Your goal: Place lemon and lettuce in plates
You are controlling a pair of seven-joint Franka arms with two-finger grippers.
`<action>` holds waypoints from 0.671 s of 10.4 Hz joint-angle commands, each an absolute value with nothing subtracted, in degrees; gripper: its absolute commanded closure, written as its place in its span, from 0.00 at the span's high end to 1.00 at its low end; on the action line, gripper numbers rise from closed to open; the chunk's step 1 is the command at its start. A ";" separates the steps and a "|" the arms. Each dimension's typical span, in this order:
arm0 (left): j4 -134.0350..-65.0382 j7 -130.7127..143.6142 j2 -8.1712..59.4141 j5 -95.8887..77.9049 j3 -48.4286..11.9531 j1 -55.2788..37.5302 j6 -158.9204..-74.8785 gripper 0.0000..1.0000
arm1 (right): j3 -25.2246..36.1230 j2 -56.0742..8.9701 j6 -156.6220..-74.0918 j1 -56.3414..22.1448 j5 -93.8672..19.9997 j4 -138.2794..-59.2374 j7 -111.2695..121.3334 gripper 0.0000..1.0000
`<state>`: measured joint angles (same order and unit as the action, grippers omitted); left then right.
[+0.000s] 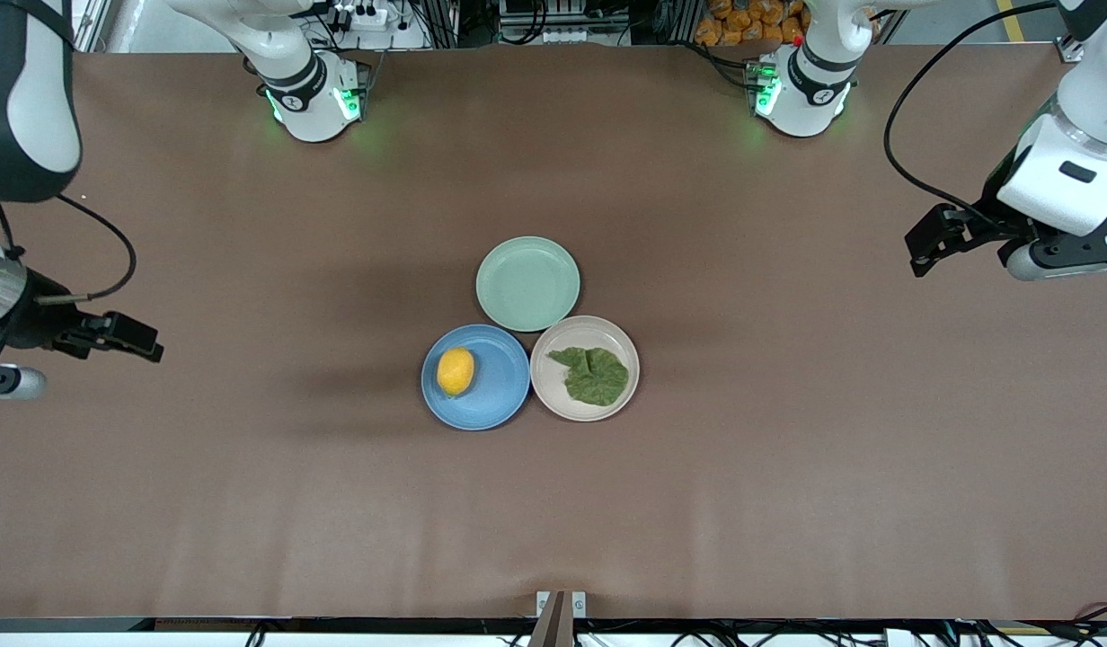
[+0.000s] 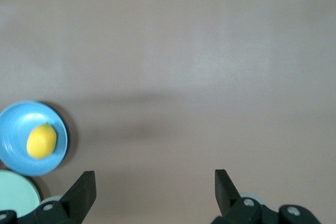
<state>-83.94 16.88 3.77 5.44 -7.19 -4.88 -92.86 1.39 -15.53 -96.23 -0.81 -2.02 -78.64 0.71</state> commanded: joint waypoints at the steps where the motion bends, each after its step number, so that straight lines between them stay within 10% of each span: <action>1: -85.34 15.73 1.15 2.56 -5.98 -4.40 -91.76 1.00 | 1.58 -12.23 -93.78 -0.08 -0.19 -79.01 12.35 1.00; 7: -85.08 16.26 0.70 2.55 -5.71 -3.96 -89.21 1.00 | 0.62 -8.87 -90.00 0.00 1.14 -78.84 5.80 1.00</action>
